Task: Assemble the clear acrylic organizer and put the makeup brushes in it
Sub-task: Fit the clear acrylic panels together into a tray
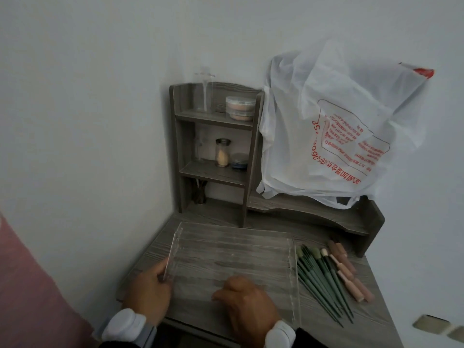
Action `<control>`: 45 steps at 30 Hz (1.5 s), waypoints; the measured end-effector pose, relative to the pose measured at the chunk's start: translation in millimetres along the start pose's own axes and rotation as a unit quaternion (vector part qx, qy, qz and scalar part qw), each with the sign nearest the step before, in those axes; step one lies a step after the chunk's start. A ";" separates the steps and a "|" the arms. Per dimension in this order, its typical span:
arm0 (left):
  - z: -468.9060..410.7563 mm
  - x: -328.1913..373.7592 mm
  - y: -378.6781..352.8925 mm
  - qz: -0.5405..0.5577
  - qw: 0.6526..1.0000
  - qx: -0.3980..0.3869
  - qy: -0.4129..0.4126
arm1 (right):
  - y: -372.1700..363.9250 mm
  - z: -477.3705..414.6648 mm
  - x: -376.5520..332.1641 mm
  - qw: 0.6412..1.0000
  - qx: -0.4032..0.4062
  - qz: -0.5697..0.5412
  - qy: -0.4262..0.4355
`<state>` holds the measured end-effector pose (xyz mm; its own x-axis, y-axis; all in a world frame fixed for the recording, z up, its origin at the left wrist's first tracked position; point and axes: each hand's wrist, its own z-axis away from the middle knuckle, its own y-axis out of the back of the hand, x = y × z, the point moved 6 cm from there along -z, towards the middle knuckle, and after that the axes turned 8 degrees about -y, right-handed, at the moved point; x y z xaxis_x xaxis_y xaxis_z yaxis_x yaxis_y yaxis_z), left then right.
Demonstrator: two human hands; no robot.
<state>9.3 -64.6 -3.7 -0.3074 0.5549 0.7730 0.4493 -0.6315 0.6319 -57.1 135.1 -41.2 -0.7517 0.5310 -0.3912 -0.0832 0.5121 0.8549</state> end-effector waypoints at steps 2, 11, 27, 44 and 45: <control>0.5 0.3 0.1 0.003 1.000 0.000 -0.003 | -1.6 -1.9 3.6 1.000 -0.007 -0.010 -0.007; -6.2 -5.3 -2.2 0.013 1.000 -0.013 -0.018 | 15.3 3.6 12.7 0.999 -0.004 -0.039 0.028; -15.7 -14.6 0.3 0.109 0.993 -0.036 -0.019 | 72.0 -22.2 -12.9 0.998 -0.009 -0.055 0.008; -37.9 -69.2 -15.1 0.155 0.985 -0.073 -0.005 | -15.9 -226.2 58.3 0.889 -0.383 0.186 -0.171; -38.9 -70.5 -13.6 0.154 0.985 -0.073 -0.005 | -23.0 -226.6 59.1 0.881 -0.394 0.201 -0.168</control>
<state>-7.8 -116.2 -64.6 -0.1670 0.3302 0.9290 0.3937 -0.8416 0.3699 -247.8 1.8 -6.7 -0.5992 0.7999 0.0324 -0.3824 -0.3215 0.8663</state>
